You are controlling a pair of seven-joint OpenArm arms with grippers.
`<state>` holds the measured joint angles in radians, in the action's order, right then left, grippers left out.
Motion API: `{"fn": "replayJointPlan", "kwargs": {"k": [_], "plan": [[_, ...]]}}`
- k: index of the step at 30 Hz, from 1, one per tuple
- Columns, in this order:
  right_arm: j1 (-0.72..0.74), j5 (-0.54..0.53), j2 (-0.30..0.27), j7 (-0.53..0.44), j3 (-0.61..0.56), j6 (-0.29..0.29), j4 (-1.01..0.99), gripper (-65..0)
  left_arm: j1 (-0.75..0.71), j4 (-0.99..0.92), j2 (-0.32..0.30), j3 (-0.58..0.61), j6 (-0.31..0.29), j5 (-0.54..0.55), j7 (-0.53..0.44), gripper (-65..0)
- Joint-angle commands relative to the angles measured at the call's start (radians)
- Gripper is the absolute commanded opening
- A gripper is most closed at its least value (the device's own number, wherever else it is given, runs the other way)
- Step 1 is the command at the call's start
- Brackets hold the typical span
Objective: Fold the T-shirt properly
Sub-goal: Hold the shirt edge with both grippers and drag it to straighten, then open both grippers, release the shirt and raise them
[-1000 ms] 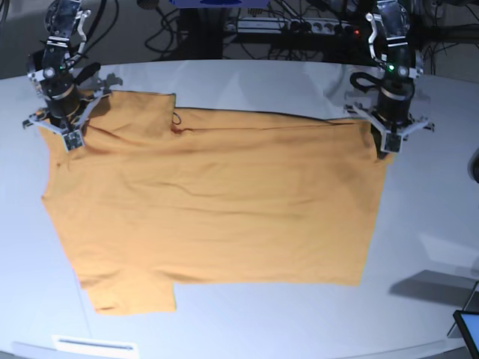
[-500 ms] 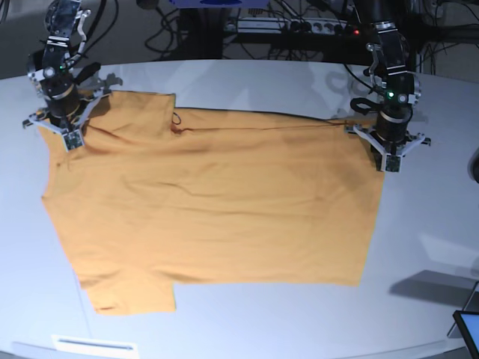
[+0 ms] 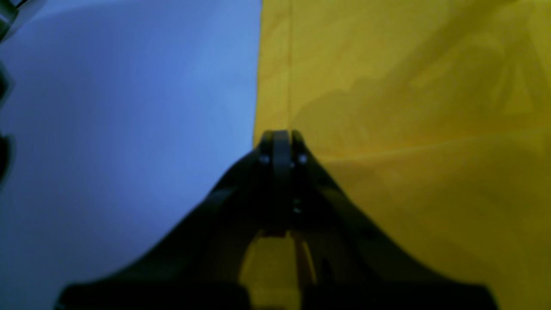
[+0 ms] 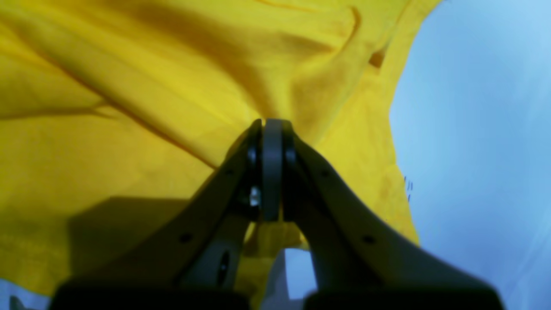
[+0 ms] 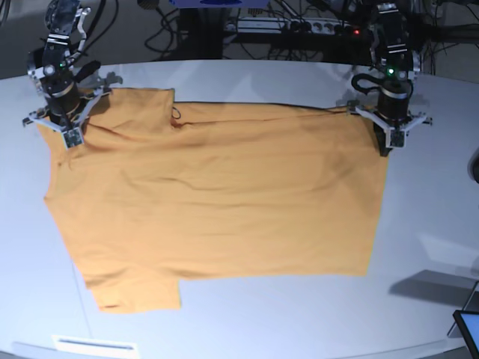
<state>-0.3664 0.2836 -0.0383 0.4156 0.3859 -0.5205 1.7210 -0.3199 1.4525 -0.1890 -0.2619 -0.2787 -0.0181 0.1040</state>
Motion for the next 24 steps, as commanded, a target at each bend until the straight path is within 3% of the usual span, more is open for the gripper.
{"fn": "replayJointPlan", "kwargs": {"k": [1,24], "plan": [[-0.024,0.027,-0.002,0.072,0.002,-0.019,-0.005,-64.7,-0.035,-0.011,0.000,-0.001,-0.014,-0.029,0.109,-65.0],[-0.105,0.027,0.010,0.068,0.048,-0.017,0.047,-64.7,-0.143,0.089,-0.016,-0.003,-0.014,-0.026,0.107,-65.0]]}}
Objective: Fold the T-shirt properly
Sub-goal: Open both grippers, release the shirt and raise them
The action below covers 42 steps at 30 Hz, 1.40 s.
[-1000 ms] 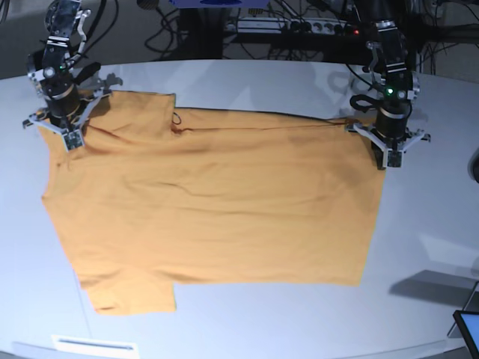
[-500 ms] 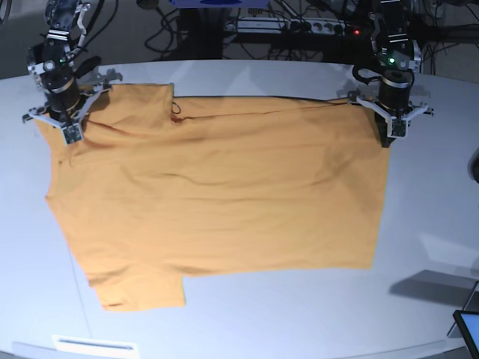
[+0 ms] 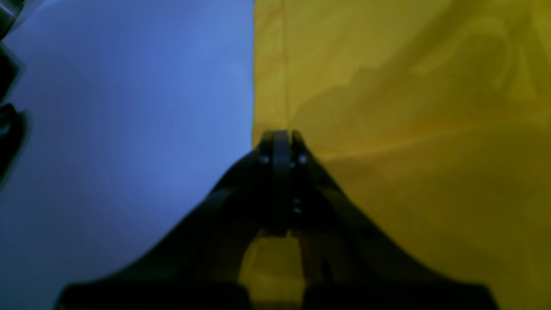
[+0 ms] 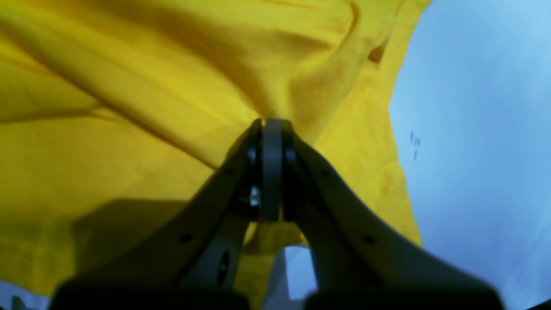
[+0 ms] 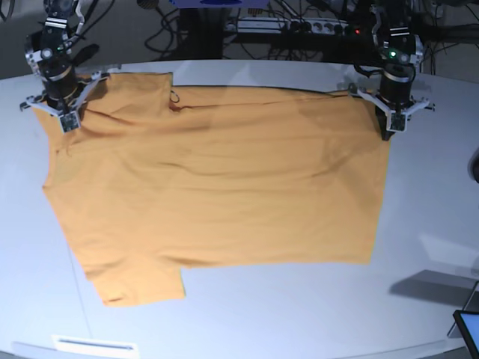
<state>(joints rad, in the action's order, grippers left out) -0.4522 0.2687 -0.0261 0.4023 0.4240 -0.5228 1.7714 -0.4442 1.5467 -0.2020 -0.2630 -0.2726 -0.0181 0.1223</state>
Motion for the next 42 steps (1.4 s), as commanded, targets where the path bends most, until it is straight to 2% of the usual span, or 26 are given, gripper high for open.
{"fn": "replayJointPlan", "kwargs": {"k": [1,8,19,26,28,30,34,39,42], "plan": [[-0.021,0.042,-0.001,0.082,0.016,-0.015,0.003,-64.7,-0.028,0.005,-0.003,-0.002,-0.018,-0.024,0.089,-65.0],[-0.033,0.040,0.001,0.083,0.014,-0.015,0.015,-64.7,-0.026,0.024,0.002,-0.075,-0.018,-0.019,0.089,-65.0],[-0.027,0.040,0.001,0.083,0.014,-0.015,0.040,-64.7,0.005,0.028,-0.003,-0.074,-0.018,-0.027,0.095,-65.0],[-0.026,0.042,0.001,0.085,0.014,-0.015,0.106,-64.0,0.008,0.119,0.011,-0.068,-0.018,-0.019,0.101,-65.0],[-0.024,0.042,0.001,0.086,0.014,-0.015,0.109,-62.1,0.006,0.160,0.028,-0.075,-0.021,-0.019,0.126,-65.0],[-0.024,0.042,0.001,0.086,0.014,-0.015,0.109,-55.9,0.006,0.216,0.031,-0.072,-0.021,-0.018,0.164,-65.0],[-0.024,0.042,0.001,0.086,0.014,-0.015,0.126,-45.6,0.009,0.278,0.031,-0.071,-0.023,-0.018,0.192,-58.1],[-0.010,0.043,-0.001,0.086,0.019,-0.015,0.163,-45.0,0.020,0.317,0.031,-0.078,-0.023,-0.018,0.192,-45.5],[0.011,0.073,-0.005,0.086,0.019,-0.015,0.184,-45.0,0.037,0.331,0.032,-0.078,-0.023,-0.027,0.193,-44.5]]}}
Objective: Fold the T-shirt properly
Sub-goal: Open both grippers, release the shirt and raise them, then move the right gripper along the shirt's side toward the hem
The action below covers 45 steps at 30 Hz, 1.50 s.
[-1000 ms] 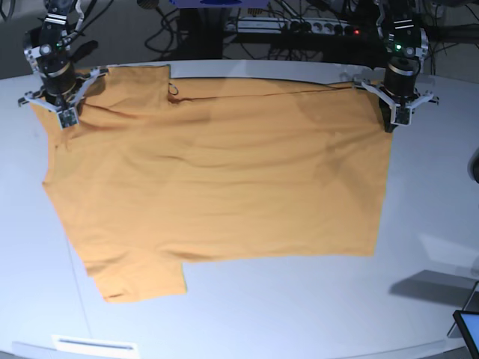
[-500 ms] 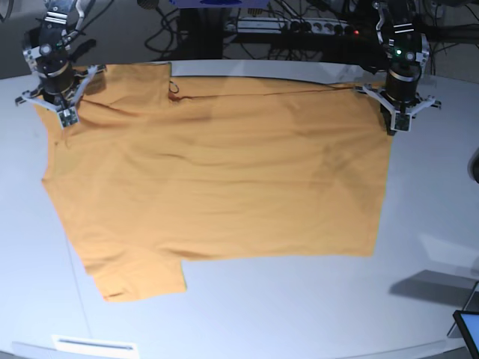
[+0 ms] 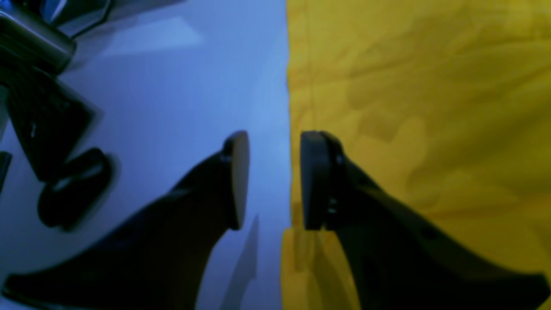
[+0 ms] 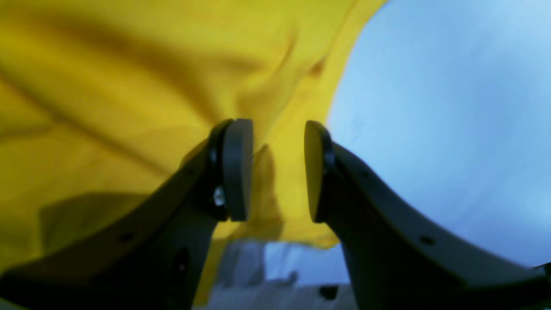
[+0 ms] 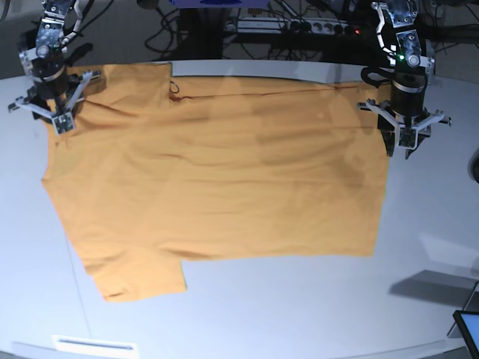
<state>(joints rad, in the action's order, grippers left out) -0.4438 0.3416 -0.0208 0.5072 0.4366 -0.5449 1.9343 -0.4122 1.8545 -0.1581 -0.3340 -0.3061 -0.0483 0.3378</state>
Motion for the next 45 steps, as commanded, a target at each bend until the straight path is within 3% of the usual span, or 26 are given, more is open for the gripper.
{"fn": "replayJointPlan", "kwargs": {"k": [1,4,9,12,15,21,27,33,45], "plan": [[0.015,0.032,-0.011,-0.018,0.006,0.007,0.024,-45.0,0.008,0.024,-0.011,-0.007,0.011,0.003,-0.013,-44.5],[0.053,0.118,-0.009,-0.018,0.006,0.007,0.024,-45.0,0.020,0.038,-0.013,-0.009,0.012,0.012,0.037,-44.5],[0.112,0.135,-0.008,-0.018,0.005,0.004,0.023,-45.0,0.080,0.041,-0.018,-0.015,0.012,0.012,0.111,-44.5],[0.153,0.135,-0.008,-0.008,0.005,-0.048,0.020,-45.1,0.132,0.053,-0.014,-0.038,0.012,0.011,0.172,-44.2],[0.231,0.135,-0.011,0.087,0.006,-0.153,0.020,-45.3,0.183,0.063,-0.019,-0.037,0.011,0.008,0.252,-44.2],[0.431,0.135,-0.047,0.290,0.008,-0.153,0.007,-45.4,0.237,0.061,-0.047,-0.027,0.011,0.001,0.289,-44.2],[0.590,0.133,-0.106,0.382,0.006,-0.153,-0.114,-45.4,0.261,0.055,-0.064,-0.026,0.011,0.001,0.289,-44.2],[0.659,0.132,-0.129,0.371,0.008,-0.153,-0.295,-45.4,0.250,0.055,-0.053,-0.029,0.011,0.001,0.289,-44.3],[0.761,0.133,-0.195,0.172,0.003,-0.153,-0.645,-45.4,0.232,0.053,-0.018,-0.037,0.012,0.001,0.289,-44.5]]}}
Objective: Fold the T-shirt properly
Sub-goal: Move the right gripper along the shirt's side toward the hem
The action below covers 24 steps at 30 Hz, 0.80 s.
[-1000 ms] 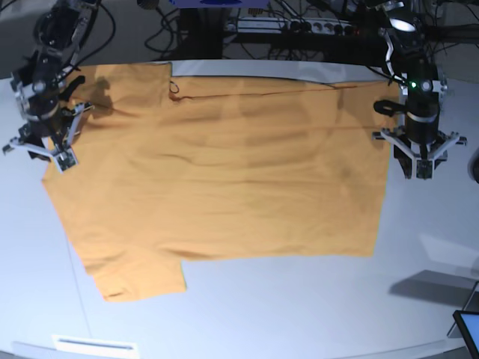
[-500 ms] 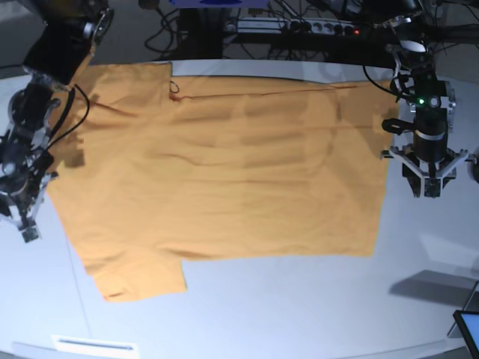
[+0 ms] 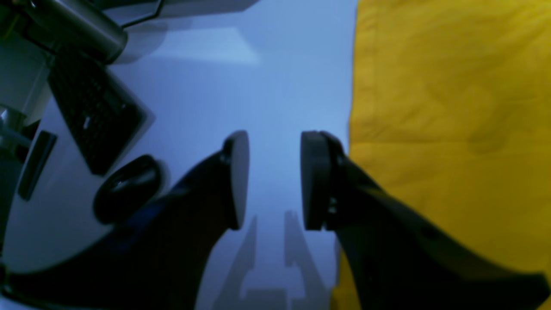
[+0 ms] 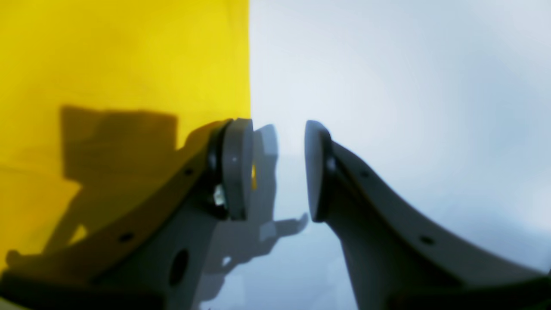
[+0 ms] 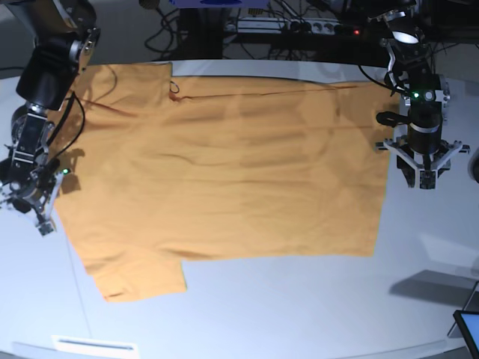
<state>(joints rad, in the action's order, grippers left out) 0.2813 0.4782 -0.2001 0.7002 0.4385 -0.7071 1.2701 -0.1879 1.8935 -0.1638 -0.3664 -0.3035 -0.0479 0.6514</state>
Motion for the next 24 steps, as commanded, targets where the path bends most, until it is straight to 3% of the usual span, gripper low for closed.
{"fn": "replayJointPlan", "kwargs": {"k": [1,17,24], "plan": [[0.049,-0.003,-0.015,-0.024,0.001,0.009,0.004,-45.4,0.011,0.015,-0.015,-0.004,0.010,0.001,-0.025,-44.5],[0.283,-0.003,-0.015,-0.018,0.004,0.009,-0.313,-45.4,0.044,-0.022,-0.056,-0.003,0.010,0.000,-0.026,-44.5],[0.356,-0.005,-0.045,-0.023,0.001,0.009,-0.386,-45.4,0.041,-0.064,-0.058,-0.004,0.010,0.000,-0.029,-44.5]]}}
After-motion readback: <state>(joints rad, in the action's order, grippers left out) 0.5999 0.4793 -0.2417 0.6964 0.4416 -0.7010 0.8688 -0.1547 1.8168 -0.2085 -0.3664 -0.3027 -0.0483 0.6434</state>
